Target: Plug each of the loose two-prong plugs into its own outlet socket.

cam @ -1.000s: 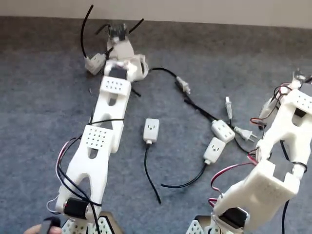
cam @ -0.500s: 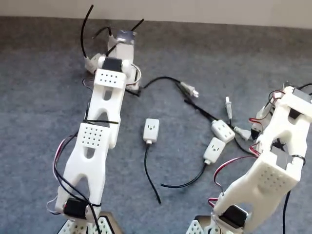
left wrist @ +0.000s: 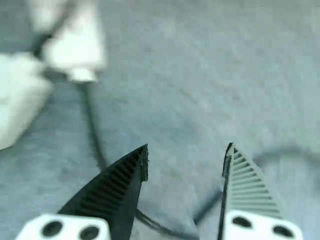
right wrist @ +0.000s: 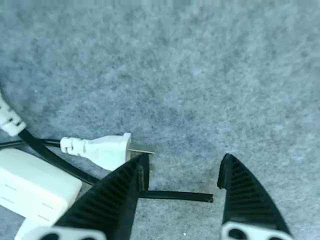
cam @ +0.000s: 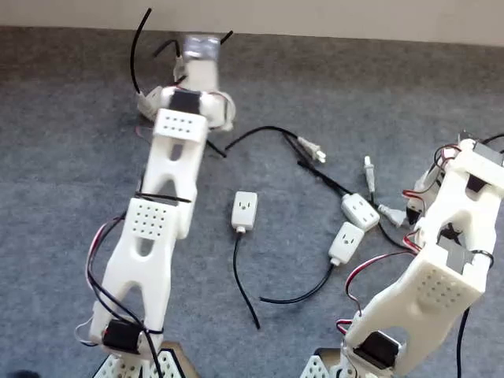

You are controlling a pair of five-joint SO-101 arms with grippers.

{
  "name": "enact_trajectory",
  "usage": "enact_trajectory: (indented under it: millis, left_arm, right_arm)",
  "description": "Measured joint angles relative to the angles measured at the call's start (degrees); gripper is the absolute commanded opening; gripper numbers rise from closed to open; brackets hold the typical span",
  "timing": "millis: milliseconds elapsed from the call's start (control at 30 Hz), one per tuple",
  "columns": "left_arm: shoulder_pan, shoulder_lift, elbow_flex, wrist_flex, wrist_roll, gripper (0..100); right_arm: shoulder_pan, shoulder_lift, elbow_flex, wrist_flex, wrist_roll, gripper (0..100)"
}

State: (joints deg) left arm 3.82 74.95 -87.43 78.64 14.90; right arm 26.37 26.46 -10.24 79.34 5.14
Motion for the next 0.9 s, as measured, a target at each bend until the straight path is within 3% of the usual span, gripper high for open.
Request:
enact_trajectory:
  millis: [167, 300, 433, 667, 900]
  left_arm:
    - [-3.9, 0.0, 0.0, -5.9, 9.7, 25]
    - [-4.6, 1.9, 1.1, -9.8, 11.3, 25]
    - [-4.4, 4.9, 1.2, -8.9, 11.2, 25]
    - [1.1, 4.8, 1.1, -1.3, -0.7, 25]
    - [6.0, 4.7, 1.1, 0.5, -3.1, 25]
  right_arm:
    - [-0.6, 0.0, -5.3, 0.1, 0.0, 22.5]
    - [-4.6, 0.0, -9.5, 4.8, 0.4, 22.5]
    - [-10.7, 0.0, -14.0, 10.6, 5.7, 22.5]
    - [-13.7, 0.0, -19.3, 19.3, 21.4, 22.4]
    - [-9.7, -0.4, -20.0, 19.3, 28.6, 22.4]
